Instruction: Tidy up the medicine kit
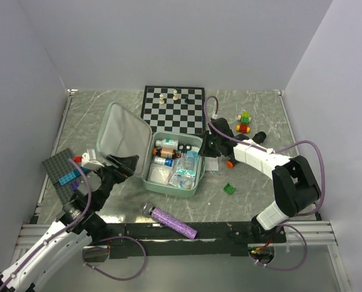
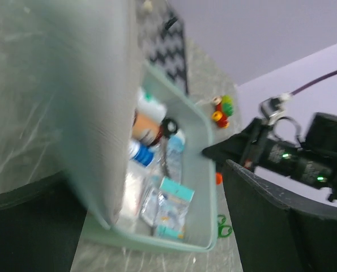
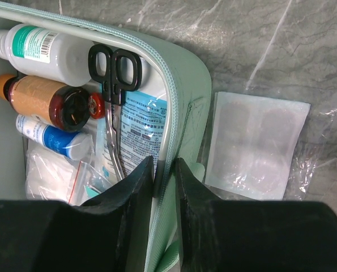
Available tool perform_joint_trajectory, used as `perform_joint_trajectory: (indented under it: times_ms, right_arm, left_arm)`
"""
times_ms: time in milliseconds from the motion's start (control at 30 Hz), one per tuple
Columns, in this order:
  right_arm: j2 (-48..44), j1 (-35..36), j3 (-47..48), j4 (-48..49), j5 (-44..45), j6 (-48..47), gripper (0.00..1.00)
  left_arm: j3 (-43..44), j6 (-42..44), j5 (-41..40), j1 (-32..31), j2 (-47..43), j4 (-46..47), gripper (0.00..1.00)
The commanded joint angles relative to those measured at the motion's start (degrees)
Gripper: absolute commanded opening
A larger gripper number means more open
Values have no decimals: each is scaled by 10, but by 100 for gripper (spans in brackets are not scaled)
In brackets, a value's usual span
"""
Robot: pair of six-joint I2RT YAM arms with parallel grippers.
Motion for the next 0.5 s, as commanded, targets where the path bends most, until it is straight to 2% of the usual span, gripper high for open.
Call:
perform_joint_trajectory:
  times_ms: [0, 133, 400, 467]
  right_arm:
    - [-7, -1, -18, -19, -6, -20, 26]
    - [-16, -1, -24, -16, -10, -21, 27]
    - [-37, 2, -31, -16, -18, -25, 27]
    - [-44, 4, -28, -24, -17, -32, 27]
  left_arm:
    - [62, 124, 5, 0, -10, 79, 96]
    - [129, 164, 10, 0, 18, 43, 96]
    - [220, 187, 59, 1, 115, 14, 99]
    - [243, 194, 64, 3, 152, -5, 93]
